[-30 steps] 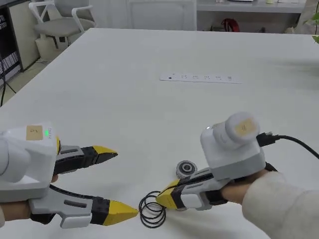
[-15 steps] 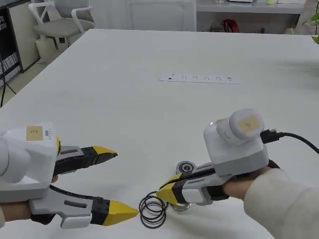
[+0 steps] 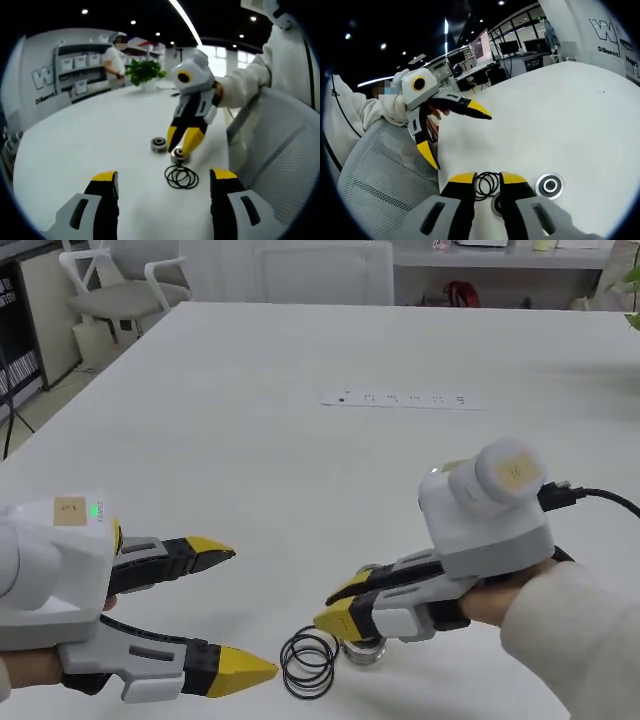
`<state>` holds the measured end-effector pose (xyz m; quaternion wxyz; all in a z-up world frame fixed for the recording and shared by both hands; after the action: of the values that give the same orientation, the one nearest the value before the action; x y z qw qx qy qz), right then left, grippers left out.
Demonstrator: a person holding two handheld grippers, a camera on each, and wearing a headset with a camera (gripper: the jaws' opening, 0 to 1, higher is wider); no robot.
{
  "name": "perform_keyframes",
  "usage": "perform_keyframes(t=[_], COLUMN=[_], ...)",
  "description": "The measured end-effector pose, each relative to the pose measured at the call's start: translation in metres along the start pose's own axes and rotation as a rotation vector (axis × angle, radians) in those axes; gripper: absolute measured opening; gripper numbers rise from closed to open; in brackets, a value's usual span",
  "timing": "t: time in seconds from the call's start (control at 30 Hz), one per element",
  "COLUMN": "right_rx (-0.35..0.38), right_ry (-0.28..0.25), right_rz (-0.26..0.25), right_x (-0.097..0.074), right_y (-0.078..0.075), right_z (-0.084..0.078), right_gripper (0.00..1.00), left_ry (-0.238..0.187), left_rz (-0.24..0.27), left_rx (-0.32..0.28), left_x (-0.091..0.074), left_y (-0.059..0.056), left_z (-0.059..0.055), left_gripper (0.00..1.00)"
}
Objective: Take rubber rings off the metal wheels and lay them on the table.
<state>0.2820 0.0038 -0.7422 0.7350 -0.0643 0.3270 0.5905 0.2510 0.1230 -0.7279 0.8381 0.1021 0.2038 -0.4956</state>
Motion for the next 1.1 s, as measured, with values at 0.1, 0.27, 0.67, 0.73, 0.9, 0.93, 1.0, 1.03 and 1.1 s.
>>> perform_keyframes(t=[0.1, 0.27, 0.67, 0.73, 0.9, 0.93, 1.0, 1.03, 1.1], right_rx=[-0.016, -0.025, -0.081, -0.08, -0.102, -0.104, -0.103, -0.102, -0.099], right_ry=[0.0, -0.035, -0.059, -0.067, -0.079, -0.081, -0.09, -0.1, -0.109], right_rz=[-0.005, -0.009, -0.038, -0.041, -0.078, -0.085, -0.098, -0.101, -0.102], right_x=[-0.003, -0.013, -0.037, -0.041, -0.056, -0.058, -0.064, -0.067, -0.071], right_y=[0.0, -0.001, -0.003, -0.004, -0.011, -0.012, -0.014, -0.014, -0.014], right_z=[0.001, 0.011, 0.023, 0.024, 0.025, 0.025, 0.026, 0.026, 0.026], right_gripper=[0.17, 0.24, 0.43, 0.46, 0.56, 0.58, 0.61, 0.62, 0.66], left_ry=[-0.001, -0.008, -0.011, -0.01, -0.009, -0.009, -0.01, -0.01, -0.007], left_rz=[0.002, -0.001, -0.002, -0.001, 0.003, 0.003, 0.004, 0.004, 0.005], left_rx=[-0.002, -0.004, -0.016, -0.017, -0.021, -0.021, -0.024, -0.025, -0.027], left_x=[0.0, 0.0, 0.0, 0.0, 0.0, 0.0, -0.001, -0.001, -0.001], left_y=[0.001, 0.0, 0.001, 0.001, 0.001, 0.001, 0.001, 0.001, 0.001], left_z=[0.0, 0.0, -0.001, -0.001, -0.001, -0.001, -0.001, -0.002, -0.002], left_gripper=[0.76, 0.76, 0.79, 0.79, 0.79, 0.79, 0.79, 0.79, 0.79])
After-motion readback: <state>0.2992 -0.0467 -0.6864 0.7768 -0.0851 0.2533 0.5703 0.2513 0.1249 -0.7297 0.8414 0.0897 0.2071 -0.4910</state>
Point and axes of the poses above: the centre of the closed fingertips' face, and the gripper's own axes: x roughly forward along the fingers, y roughly to its left, z roughly out of its top, the point moved 5 cm from there along -x, roughly backward along the fingers, and after that the axes turned 3 degrees about -z, right-handed, at the moved point
